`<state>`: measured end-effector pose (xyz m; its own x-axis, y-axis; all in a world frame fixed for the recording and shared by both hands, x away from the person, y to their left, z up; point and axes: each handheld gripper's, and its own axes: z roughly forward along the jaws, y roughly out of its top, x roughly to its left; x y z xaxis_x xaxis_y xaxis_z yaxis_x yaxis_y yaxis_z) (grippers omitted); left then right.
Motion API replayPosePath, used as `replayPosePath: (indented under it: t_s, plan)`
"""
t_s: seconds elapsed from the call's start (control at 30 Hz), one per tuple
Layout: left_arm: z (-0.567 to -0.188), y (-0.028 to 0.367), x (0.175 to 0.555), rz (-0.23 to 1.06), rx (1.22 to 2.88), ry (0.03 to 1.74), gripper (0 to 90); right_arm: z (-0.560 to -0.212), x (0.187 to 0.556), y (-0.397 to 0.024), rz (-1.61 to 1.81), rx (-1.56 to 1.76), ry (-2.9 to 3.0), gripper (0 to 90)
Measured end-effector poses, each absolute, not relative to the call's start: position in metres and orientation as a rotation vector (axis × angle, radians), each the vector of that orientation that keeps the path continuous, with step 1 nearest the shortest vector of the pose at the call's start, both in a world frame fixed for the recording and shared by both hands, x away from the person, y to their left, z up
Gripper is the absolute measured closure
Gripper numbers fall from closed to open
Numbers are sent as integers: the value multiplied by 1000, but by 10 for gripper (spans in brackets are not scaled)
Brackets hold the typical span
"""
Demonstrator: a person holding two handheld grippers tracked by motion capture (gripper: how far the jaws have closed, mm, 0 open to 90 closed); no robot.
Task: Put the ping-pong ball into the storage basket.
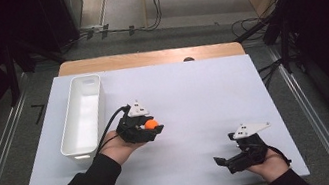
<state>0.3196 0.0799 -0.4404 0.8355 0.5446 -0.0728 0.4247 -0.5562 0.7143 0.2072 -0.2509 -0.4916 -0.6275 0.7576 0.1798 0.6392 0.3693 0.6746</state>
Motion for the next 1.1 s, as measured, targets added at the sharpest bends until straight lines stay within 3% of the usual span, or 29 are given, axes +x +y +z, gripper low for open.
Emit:
replayPosePath:
  t_s: [1.1]
  plan:
    - [-427, 91, 324, 205, 2220, 779, 506, -492, 208, -251, 1101, 1257, 2463, 0]
